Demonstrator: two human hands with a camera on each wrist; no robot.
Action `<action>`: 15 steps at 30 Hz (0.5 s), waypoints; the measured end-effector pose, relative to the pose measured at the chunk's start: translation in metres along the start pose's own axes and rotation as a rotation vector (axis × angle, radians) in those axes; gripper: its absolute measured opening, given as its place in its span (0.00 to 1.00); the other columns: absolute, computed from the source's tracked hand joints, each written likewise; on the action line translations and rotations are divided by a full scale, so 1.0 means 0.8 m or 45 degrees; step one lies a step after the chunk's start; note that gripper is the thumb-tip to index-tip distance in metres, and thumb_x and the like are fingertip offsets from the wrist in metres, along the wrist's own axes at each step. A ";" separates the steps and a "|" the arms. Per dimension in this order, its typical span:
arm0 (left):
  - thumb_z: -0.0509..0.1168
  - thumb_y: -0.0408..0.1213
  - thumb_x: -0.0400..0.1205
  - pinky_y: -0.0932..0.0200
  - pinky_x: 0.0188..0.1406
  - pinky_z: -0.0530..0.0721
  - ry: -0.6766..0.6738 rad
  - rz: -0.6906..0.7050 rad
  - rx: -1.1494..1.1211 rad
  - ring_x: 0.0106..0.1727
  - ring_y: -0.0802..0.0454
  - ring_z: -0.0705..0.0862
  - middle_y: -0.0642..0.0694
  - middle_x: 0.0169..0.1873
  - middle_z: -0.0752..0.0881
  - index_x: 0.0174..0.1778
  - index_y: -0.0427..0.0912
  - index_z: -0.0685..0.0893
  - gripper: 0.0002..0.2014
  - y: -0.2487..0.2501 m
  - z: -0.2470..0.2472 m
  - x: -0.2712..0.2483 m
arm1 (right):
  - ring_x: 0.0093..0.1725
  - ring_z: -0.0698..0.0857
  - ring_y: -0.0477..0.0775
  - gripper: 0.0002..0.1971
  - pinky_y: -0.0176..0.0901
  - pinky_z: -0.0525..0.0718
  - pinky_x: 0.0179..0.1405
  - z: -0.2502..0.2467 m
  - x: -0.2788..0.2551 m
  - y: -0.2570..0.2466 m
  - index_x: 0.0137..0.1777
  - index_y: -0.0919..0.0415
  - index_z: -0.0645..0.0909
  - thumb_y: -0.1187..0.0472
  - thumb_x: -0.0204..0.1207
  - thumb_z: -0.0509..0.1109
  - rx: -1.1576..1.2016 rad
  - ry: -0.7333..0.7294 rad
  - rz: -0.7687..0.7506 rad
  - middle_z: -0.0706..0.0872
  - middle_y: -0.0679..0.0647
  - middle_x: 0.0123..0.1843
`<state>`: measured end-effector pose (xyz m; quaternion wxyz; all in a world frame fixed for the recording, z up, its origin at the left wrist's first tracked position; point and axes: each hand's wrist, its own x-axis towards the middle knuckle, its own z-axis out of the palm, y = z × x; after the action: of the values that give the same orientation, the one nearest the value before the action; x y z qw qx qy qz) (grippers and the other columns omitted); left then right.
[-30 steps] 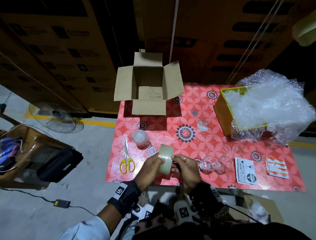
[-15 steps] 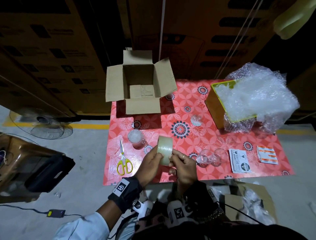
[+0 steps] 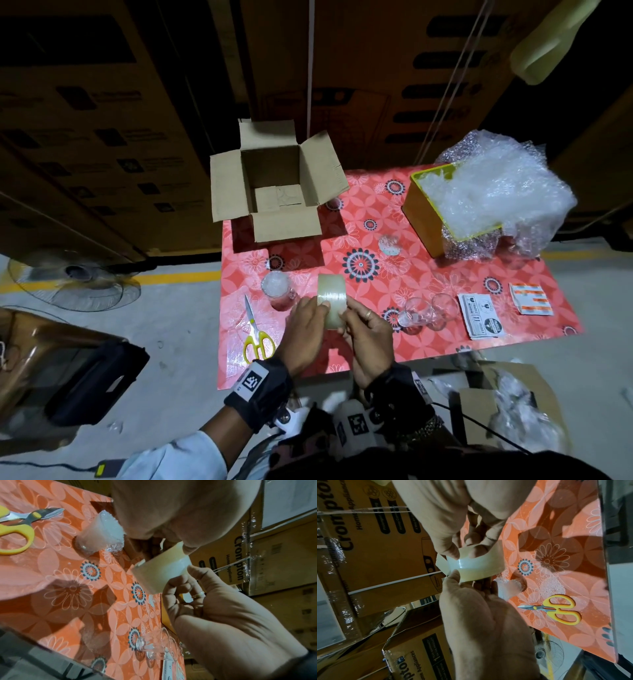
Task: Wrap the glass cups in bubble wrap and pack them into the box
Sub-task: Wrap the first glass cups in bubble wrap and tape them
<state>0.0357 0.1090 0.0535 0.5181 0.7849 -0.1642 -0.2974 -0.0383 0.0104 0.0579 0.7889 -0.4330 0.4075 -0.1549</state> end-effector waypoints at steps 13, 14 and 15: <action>0.58 0.37 0.91 0.61 0.39 0.79 -0.034 -0.141 -0.382 0.40 0.55 0.85 0.42 0.45 0.90 0.55 0.45 0.91 0.14 0.000 -0.009 0.004 | 0.37 0.91 0.57 0.10 0.41 0.82 0.21 -0.008 -0.007 -0.015 0.59 0.60 0.89 0.70 0.82 0.71 -0.228 -0.036 -0.159 0.92 0.62 0.53; 0.57 0.35 0.91 0.64 0.36 0.78 -0.035 -0.142 -0.399 0.37 0.58 0.84 0.46 0.41 0.89 0.55 0.41 0.90 0.14 0.004 -0.009 0.003 | 0.39 0.91 0.59 0.10 0.41 0.82 0.21 -0.009 -0.006 -0.015 0.59 0.59 0.89 0.69 0.82 0.71 -0.238 -0.042 -0.158 0.92 0.61 0.54; 0.56 0.34 0.92 0.67 0.33 0.77 -0.037 -0.140 -0.417 0.35 0.60 0.83 0.49 0.38 0.88 0.56 0.38 0.89 0.14 0.006 -0.009 0.003 | 0.41 0.91 0.60 0.10 0.41 0.82 0.22 -0.009 -0.006 -0.014 0.59 0.58 0.89 0.69 0.82 0.71 -0.241 -0.043 -0.154 0.92 0.62 0.54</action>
<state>0.0424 0.1110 0.0591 0.6195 0.6936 -0.0778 -0.3594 -0.0453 0.0029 0.0672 0.7403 -0.5321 0.3801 -0.1558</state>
